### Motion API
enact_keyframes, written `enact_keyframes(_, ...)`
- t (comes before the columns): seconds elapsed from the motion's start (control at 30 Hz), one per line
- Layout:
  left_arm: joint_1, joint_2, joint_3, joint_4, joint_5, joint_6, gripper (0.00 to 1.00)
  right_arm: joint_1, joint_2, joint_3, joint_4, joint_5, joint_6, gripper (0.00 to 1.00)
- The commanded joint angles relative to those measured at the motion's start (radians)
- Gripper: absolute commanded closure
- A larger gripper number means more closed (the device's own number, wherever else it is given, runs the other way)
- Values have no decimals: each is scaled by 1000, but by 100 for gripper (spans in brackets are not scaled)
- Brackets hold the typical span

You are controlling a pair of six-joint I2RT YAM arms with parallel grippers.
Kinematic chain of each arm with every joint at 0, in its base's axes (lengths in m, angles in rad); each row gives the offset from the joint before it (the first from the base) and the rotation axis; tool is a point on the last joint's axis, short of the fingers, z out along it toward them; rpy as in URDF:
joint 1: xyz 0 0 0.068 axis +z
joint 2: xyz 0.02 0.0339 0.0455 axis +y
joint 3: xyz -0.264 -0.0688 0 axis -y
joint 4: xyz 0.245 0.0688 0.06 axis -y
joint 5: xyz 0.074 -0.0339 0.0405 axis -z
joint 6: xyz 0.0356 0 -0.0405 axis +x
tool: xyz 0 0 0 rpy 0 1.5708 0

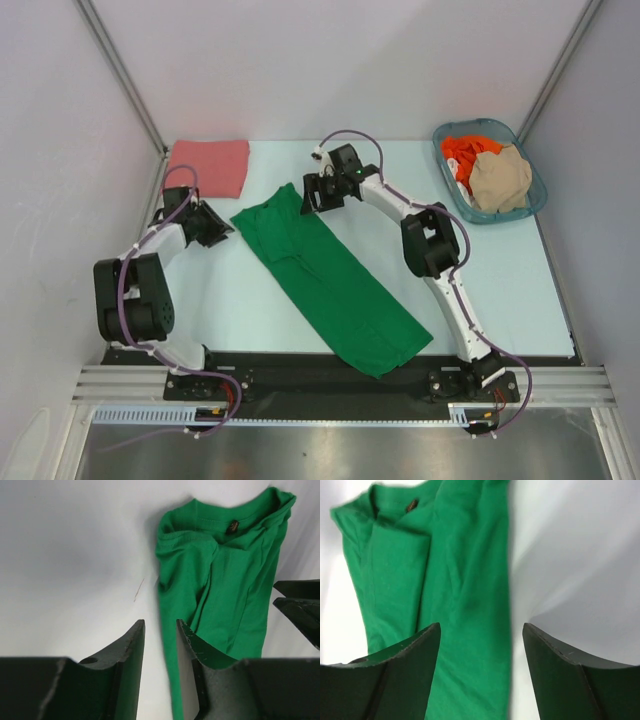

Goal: Fold and stack the t-shirts
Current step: Fold the tshirt

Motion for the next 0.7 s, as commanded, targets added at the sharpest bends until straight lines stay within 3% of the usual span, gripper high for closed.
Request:
enact_keyframes(0.0,-2,38,-18,131,63,-42,63,-15,24,68,26,-15,-28,28)
enact_keyframes(0.13,-2,98,-27,178,69,-65,59,-28,68,79,57,-46,4,33)
enact_keyframes(0.17,0,125,-30,212,75,-77,58,-30,78,85,57,-68,9,40)
enact_keyframes(0.33,0,210,14,227,83,-94,55,-19,148,148,28,-87,45,53)
enact_keyframes(0.4,0,236,42,226,83,-97,55,-25,165,145,37,-98,71,66)
enact_keyframes(0.5,0,273,86,205,68,-99,56,-35,187,151,49,-107,102,72)
enact_keyframes(0.63,-3,346,172,165,77,-88,67,-44,197,151,69,-113,128,82)
enact_keyframes(0.67,-3,356,199,159,75,-88,75,-44,199,150,72,-110,143,92)
